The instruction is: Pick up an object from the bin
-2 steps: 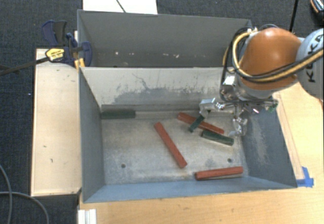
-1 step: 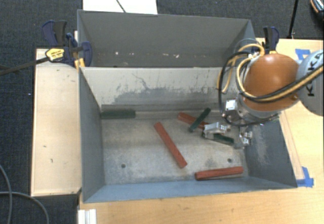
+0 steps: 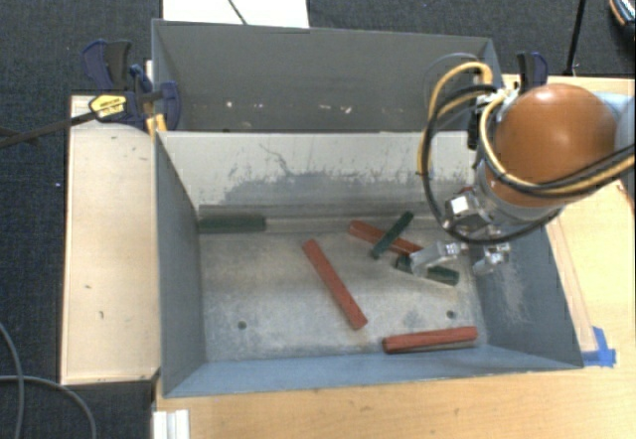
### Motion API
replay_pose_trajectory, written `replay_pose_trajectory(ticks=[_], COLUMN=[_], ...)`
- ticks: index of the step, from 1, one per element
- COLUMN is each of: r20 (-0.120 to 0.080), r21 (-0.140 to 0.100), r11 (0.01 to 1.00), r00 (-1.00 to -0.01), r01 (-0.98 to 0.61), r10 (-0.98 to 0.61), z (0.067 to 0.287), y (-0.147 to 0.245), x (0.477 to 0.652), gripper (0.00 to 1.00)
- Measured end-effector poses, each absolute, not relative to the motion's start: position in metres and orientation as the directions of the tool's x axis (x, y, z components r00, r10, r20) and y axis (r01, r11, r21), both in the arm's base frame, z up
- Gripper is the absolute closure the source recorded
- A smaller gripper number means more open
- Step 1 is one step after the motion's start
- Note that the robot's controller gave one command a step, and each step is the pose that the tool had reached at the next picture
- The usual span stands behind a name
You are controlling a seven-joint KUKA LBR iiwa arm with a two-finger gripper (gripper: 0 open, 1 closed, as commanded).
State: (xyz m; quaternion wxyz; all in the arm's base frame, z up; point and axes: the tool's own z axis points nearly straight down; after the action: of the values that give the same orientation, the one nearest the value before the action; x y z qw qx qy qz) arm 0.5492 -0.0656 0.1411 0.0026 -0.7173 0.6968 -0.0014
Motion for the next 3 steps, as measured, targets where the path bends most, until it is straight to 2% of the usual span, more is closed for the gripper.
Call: replay_pose_trajectory(ticks=[1, 2, 3], r20=[-0.004, 0.001, -0.002], r21=[-0.002, -0.002, 0.005], r11=[-0.334, -0.563, -0.294], r00=[0.334, 0.563, 0.294], r01=[-0.943, -0.827, -0.956], r10=[-0.943, -0.827, -0.956], z=[0.128, 0.133, 0.071], y=[0.047, 0.004, -0.051], x=[0.546, 0.583, 0.586], gripper=[0.00, 0.00, 0.00])
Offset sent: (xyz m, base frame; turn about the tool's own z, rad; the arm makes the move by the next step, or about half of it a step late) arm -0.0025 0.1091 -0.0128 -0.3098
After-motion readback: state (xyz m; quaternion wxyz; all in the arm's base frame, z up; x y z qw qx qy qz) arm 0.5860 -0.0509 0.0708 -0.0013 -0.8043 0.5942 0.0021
